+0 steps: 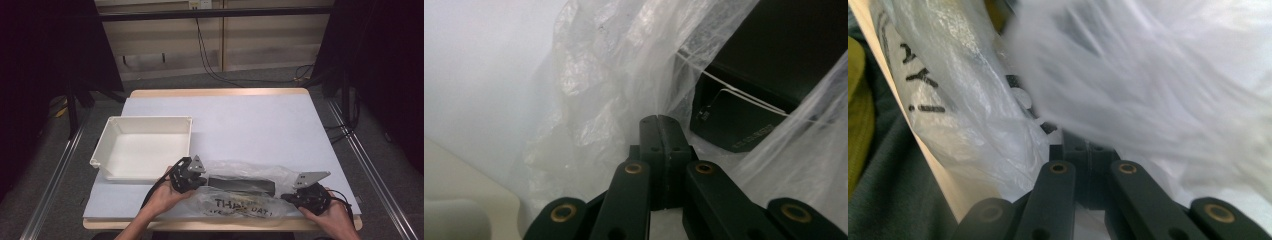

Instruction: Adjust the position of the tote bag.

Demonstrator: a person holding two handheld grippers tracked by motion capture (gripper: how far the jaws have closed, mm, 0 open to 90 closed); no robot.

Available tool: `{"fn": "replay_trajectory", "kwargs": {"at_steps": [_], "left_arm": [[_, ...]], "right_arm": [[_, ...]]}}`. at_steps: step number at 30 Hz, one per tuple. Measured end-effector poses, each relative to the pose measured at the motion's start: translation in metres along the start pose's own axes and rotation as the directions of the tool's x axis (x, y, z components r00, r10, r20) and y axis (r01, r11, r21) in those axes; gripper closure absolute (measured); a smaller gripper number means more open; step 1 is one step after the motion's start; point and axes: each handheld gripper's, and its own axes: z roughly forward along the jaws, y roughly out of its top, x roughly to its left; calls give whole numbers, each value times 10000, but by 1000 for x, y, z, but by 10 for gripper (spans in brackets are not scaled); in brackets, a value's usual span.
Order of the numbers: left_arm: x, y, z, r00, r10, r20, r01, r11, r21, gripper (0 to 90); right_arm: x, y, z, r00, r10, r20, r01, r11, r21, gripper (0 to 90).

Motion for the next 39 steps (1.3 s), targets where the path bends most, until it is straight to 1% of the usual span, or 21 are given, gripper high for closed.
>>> {"fn": "replay_trajectory", "kwargs": {"at_steps": [1, 3, 5, 6, 8, 10, 12, 14, 15, 16, 19, 20, 21, 22, 23, 26, 27, 28, 31, 32, 39], "left_arm": [[0, -1, 0, 9999, 40, -94, -40, 10000, 28, 900], [0, -2, 0, 9996, -272, -95, 270, 9995, -147, 900], [3, -2, -2, 10000, -61, 65, 61, 10000, 10, 900], [1, -3, 0, 9994, -329, -121, 327, 9993, -201, 900], [3, -4, -2, 9998, -98, -143, 97, 10000, -9, 900], [3, -6, -3, 9983, -471, -345, 469, 9989, -86, 900], [6, -8, -4, 9978, -628, -187, 624, 9978, -222, 900], [5, -8, -4, 9980, -518, -360, 512, 9985, -179, 900], [5, -7, -4, 9978, -549, -363, 544, 9984, -129, 900], [7, -7, -5, 9992, -341, -200, 342, 9994, 57, 900], [6, -6, -4, 9971, -764, 25, 765, 9966, -313, 900], [8, -5, -6, 9988, -479, 122, 481, 9987, -147, 900], [7, -5, -7, 9987, -477, 179, 482, 9985, -242, 900], [4, -5, -7, 9965, -807, 225, 820, 9947, -623, 900], [6, -5, -10, 9985, -469, 297, 482, 9978, -458, 900], [4, -5, -14, 9947, -918, 466, 961, 9901, -1019, 900], [6, -5, -18, 9967, -698, 419, 734, 9929, -934, 900], [5, -5, -19, 9941, -951, 528, 1011, 9866, -1279, 900], [5, -4, -28, 9937, -965, 563, 1044, 9817, -1592, 900], [4, -3, -32, 9919, -1079, 674, 1183, 9773, -1757, 900], [-9, 6, -50, 9970, -555, 545, 667, 9708, -2305, 900]], "right_arm": [[0, -1, -1, 9999, -6, 147, 5, 10000, 57, 900], [0, -5, -5, 9992, 50, 402, -57, 9998, 188, 900], [-2, -8, -7, 9992, 192, 337, -195, 9998, 93, 900], [-2, -8, -7, 9992, 91, 395, -96, 9999, 115, 900], [-1, -8, -7, 9986, 52, 524, -59, 9999, 143, 900], [-2, -9, -8, 9988, 76, 476, -81, 9999, 115, 900], [-2, -10, -9, 9988, 132, 465, -139, 9998, 148, 900], [-3, -10, -9, 9990, 98, 438, -103, 9999, 100, 900], [-3, -10, -9, 9990, 152, 411, -155, 9999, 55, 900], [-3, -10, -9, 9988, 94, 476, -97, 9999, 51, 900], [0, -6, -7, 9992, 111, 393, -103, 9997, -205, 900], [1, -4, -8, 9995, 53, 314, -41, 9993, -382, 900], [2, -2, -10, 9995, 59, 318, -42, 9986, -531, 900], [2, 1, -12, 9994, 74, 328, -52, 9978, -661, 900], [2, 3, -15, 9997, 133, 219, -113, 9961, -876, 900], [3, 7, -19, 10000, 7, 28, -3, 9902, -1397, 900], [4, 9, -20, 10000, 55, 33, -49, 9889, -1486, 900], [4, 11, -21, 10000, 32, -55, -41, 9872, -1592, 900], [6, 18, -26, 9998, -67, -179, 32, 9815, -1915, 900], [6, 20, -27, 9997, -84, -208, 40, 9789, -2041, 900], [20, 43, -39, 9965, -630, -553, 457, 9613, -2717, 900]]}}
